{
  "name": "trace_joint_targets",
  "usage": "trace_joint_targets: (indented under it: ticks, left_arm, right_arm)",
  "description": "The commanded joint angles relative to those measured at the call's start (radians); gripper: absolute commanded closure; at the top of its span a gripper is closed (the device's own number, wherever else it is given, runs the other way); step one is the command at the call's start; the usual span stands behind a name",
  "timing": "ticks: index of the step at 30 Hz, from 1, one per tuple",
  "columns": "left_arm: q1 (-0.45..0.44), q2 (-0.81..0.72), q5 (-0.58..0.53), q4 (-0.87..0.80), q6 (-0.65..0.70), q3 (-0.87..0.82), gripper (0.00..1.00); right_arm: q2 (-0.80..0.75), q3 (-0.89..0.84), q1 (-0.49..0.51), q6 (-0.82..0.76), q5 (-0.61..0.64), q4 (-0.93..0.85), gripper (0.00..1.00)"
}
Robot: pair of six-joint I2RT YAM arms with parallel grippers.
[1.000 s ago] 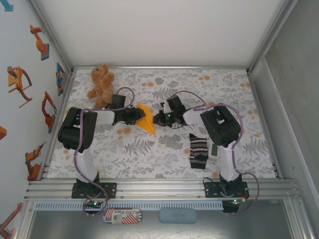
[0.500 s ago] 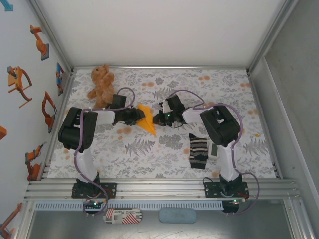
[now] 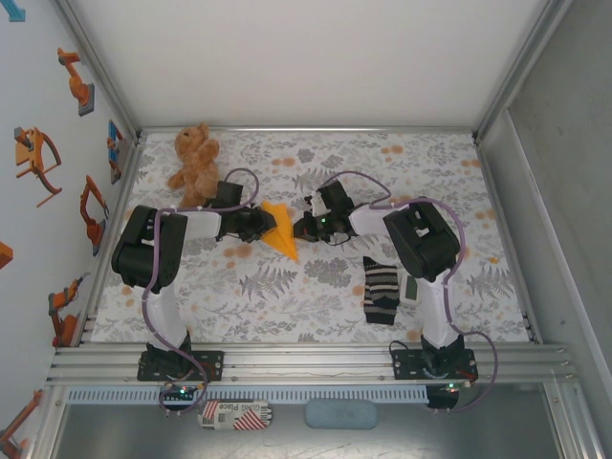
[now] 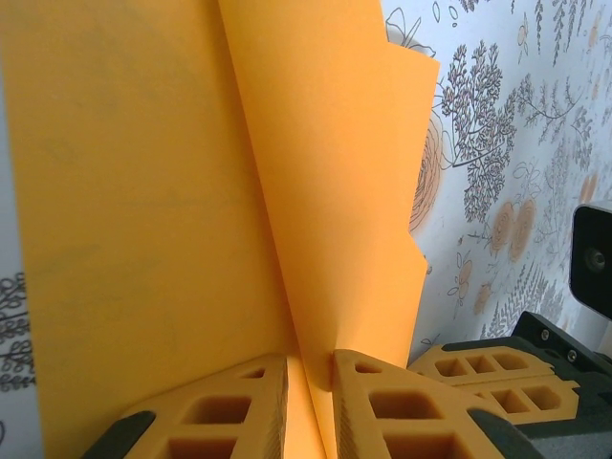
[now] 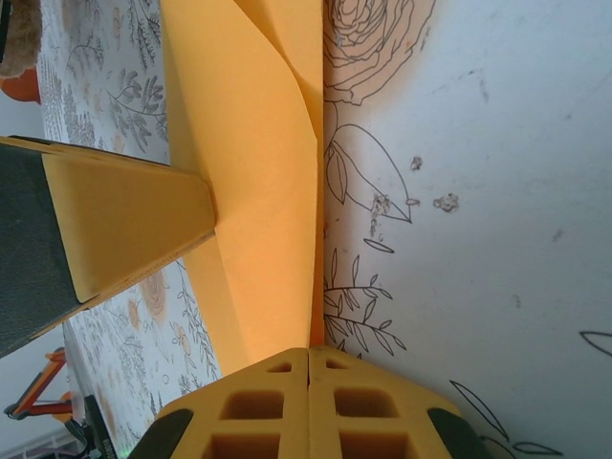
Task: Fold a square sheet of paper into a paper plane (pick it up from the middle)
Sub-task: Fourth fold the wing at the center of the table.
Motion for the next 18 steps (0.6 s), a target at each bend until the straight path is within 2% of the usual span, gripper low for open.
trace_joint_targets:
  ticks: [1,18]
  left_arm:
    - [-0.002,0.018,-0.035,-0.055,0.025,-0.003,0.81]
    - [-0.003,0.019,-0.041,-0.057,0.025,0.000,0.86]
  right_arm:
    - [0.046,0.026,0.001,-0.045,0.001,-0.104,1.00]
    - [0.065,0.044,0.000,-0.083,0.013,-0.174,1.00]
